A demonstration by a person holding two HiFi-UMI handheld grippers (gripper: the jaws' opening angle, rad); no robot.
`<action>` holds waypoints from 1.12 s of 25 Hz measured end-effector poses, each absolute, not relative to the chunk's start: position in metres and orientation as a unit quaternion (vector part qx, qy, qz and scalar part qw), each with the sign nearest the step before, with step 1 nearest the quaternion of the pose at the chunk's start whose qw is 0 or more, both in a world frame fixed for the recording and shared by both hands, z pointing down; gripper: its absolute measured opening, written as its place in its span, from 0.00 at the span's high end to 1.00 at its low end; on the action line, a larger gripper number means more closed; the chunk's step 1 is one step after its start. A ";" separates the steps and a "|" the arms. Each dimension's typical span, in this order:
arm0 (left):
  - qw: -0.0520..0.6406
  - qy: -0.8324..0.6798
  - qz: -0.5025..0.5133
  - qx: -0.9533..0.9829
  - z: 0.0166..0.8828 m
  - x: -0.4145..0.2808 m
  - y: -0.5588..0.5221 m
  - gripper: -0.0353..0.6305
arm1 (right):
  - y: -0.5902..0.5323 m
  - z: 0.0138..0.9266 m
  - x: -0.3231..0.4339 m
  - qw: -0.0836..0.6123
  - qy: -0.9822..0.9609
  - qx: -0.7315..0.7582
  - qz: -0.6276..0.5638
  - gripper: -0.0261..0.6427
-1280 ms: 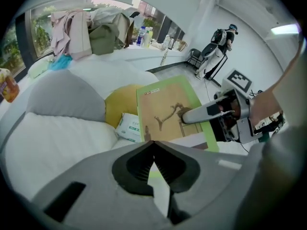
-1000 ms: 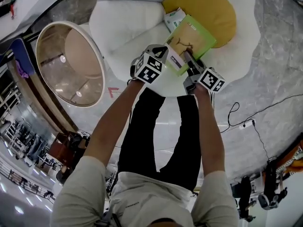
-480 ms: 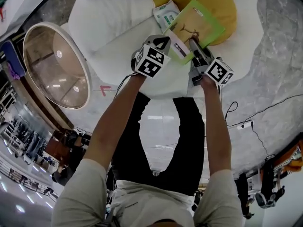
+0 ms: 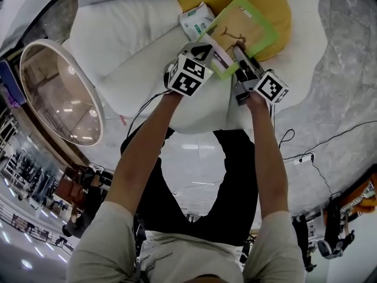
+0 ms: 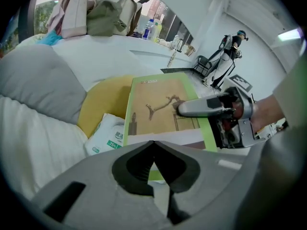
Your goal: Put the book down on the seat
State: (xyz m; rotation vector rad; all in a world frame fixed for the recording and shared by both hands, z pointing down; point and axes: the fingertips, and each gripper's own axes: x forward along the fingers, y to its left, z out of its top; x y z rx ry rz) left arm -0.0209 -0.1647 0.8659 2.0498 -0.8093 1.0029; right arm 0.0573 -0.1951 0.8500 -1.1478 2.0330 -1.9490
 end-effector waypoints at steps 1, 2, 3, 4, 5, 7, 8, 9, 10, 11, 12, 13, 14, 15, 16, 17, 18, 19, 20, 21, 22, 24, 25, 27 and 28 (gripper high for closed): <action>0.353 -0.314 0.385 0.793 0.869 -0.020 -0.168 0.94 | -0.199 0.852 0.056 0.054 0.669 -0.373 -0.641 0.77; 0.354 -0.316 0.381 0.793 0.871 -0.020 -0.170 0.93 | -0.202 0.854 0.055 0.058 0.671 -0.369 -0.641 0.77; 0.355 -0.318 0.377 0.794 0.873 -0.019 -0.172 0.93 | -0.207 0.856 0.055 0.063 0.675 -0.363 -0.640 0.77; 0.354 -0.318 0.374 0.796 0.874 -0.018 -0.174 0.93 | -0.211 0.857 0.055 0.066 0.679 -0.357 -0.638 0.77; 0.351 -0.316 0.376 0.797 0.874 -0.016 -0.174 0.94 | -0.213 0.860 0.056 0.067 0.681 -0.353 -0.638 0.77; 0.347 -0.311 0.381 0.799 0.876 -0.014 -0.171 0.93 | -0.211 0.866 0.057 0.066 0.678 -0.352 -0.642 0.76; 0.350 -0.310 0.381 0.798 0.876 -0.014 -0.168 0.93 | -0.208 0.868 0.057 0.069 0.678 -0.350 -0.643 0.75; 0.356 -0.311 0.378 0.796 0.878 -0.013 -0.166 0.93 | -0.207 0.870 0.057 0.075 0.679 -0.346 -0.644 0.75; 0.361 -0.312 0.375 0.795 0.879 -0.013 -0.165 0.93 | -0.206 0.872 0.057 0.078 0.679 -0.344 -0.643 0.74; 0.363 -0.313 0.373 0.795 0.881 -0.012 -0.165 0.94 | -0.207 0.875 0.058 0.078 0.679 -0.346 -0.643 0.74; 0.362 -0.312 0.372 0.796 0.882 -0.011 -0.165 0.94 | -0.207 0.878 0.059 0.077 0.678 -0.348 -0.642 0.73; 0.360 -0.310 0.372 0.797 0.883 -0.010 -0.166 0.93 | -0.209 0.881 0.060 0.075 0.677 -0.351 -0.642 0.72; 0.358 -0.308 0.372 0.799 0.884 -0.009 -0.168 0.94 | -0.210 0.883 0.061 0.072 0.674 -0.356 -0.644 0.71; 0.356 -0.307 0.372 0.800 0.884 -0.008 -0.170 0.93 | -0.210 0.887 0.064 0.067 0.668 -0.363 -0.646 0.70; 0.355 -0.307 0.372 0.801 0.884 -0.007 -0.172 0.94 | -0.210 0.890 0.067 0.062 0.662 -0.370 -0.648 0.70; 0.355 -0.308 0.372 0.800 0.884 -0.005 -0.173 0.93 | -0.209 0.892 0.070 0.058 0.658 -0.375 -0.651 0.69; 0.356 -0.309 0.372 0.799 0.885 -0.004 -0.172 0.94 | -0.208 0.893 0.073 0.057 0.654 -0.378 -0.653 0.69; 0.358 -0.311 0.373 0.797 0.886 -0.003 -0.172 0.93 | -0.206 0.893 0.076 0.056 0.651 -0.380 -0.655 0.68; 0.361 -0.314 0.374 0.795 0.887 -0.003 -0.171 0.93 | -0.205 0.894 0.079 0.055 0.648 -0.382 -0.656 0.68; 0.364 -0.318 0.372 0.793 0.887 -0.002 -0.172 0.93 | -0.203 0.893 0.082 0.052 0.647 -0.382 -0.658 0.68; 0.369 -0.322 0.368 0.790 0.885 -0.002 -0.172 0.94 | -0.199 0.892 0.085 0.048 0.647 -0.382 -0.659 0.68; 0.378 -0.330 0.358 0.787 0.880 0.001 -0.169 0.94 | -0.191 0.889 0.090 0.038 0.648 -0.378 -0.660 0.68; 0.378 -0.331 0.358 0.788 0.880 0.002 -0.168 0.94 | -0.187 0.888 0.091 0.033 0.649 -0.376 -0.661 0.68; 0.370 -0.327 0.363 0.790 0.882 0.002 -0.167 0.94 | -0.184 0.891 0.092 0.024 0.648 -0.375 -0.662 0.68; 0.367 -0.326 0.365 0.791 0.884 0.002 -0.168 0.94 | -0.184 0.893 0.092 0.019 0.648 -0.375 -0.663 0.68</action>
